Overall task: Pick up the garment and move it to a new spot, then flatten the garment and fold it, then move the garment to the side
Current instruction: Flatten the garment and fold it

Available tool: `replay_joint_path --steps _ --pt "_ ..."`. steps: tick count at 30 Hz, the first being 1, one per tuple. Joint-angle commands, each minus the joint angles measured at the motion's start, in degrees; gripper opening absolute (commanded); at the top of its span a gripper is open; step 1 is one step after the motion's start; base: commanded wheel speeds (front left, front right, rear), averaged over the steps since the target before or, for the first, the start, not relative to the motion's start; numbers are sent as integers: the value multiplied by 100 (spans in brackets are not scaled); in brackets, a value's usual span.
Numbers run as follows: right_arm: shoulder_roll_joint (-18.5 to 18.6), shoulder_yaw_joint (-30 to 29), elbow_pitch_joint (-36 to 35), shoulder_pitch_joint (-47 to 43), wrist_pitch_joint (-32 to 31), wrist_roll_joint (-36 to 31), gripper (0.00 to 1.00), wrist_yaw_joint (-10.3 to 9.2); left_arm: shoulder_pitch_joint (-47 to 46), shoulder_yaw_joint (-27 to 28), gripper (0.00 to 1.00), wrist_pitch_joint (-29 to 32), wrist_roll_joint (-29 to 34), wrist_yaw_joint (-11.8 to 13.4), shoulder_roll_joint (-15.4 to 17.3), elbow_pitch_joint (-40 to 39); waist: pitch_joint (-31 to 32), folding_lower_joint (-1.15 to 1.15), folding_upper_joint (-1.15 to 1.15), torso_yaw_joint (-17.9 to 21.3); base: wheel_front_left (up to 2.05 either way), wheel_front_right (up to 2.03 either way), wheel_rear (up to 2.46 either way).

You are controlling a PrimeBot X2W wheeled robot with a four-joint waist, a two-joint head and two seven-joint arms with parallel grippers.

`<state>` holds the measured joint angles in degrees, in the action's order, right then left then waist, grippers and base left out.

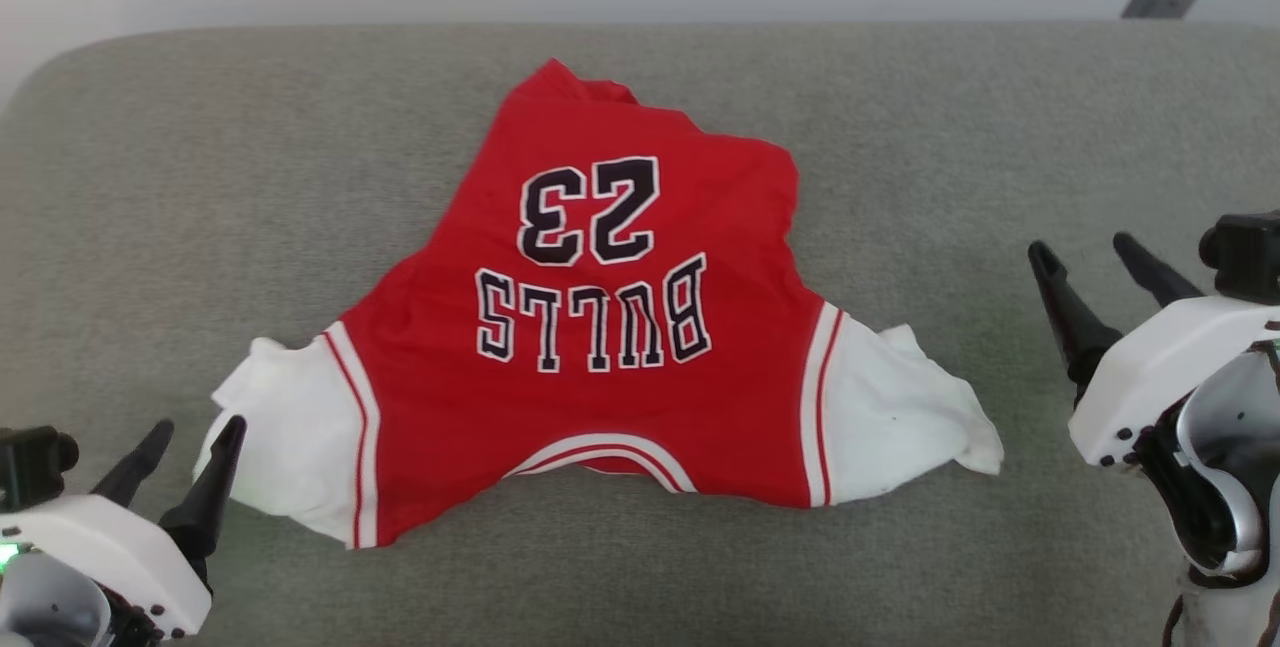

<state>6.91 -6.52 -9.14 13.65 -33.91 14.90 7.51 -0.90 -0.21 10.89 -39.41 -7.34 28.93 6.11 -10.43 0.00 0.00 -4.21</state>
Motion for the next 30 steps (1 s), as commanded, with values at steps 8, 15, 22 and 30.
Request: replay_joint_path --steps 8,15,22,30 --pt "-257 8 -245 -91 629 -178 100 -3 -320 -142 100 1178 -404 168 228 410 -227 0 0 285 0 0 0" --pt "-320 75 -470 -311 520 -137 100 -3 -535 -271 100 1836 -337 443 450 829 -258 0 0 344 0 0 0" --pt "-358 56 -604 -487 359 -82 100 -3 -747 -424 100 2399 -507 465 478 1194 -288 0 0 361 0 0 0" --pt "-216 299 -537 -758 -370 30 100 -3 -1327 -754 100 2953 -602 297 362 1789 -384 0 0 289 0 0 0"
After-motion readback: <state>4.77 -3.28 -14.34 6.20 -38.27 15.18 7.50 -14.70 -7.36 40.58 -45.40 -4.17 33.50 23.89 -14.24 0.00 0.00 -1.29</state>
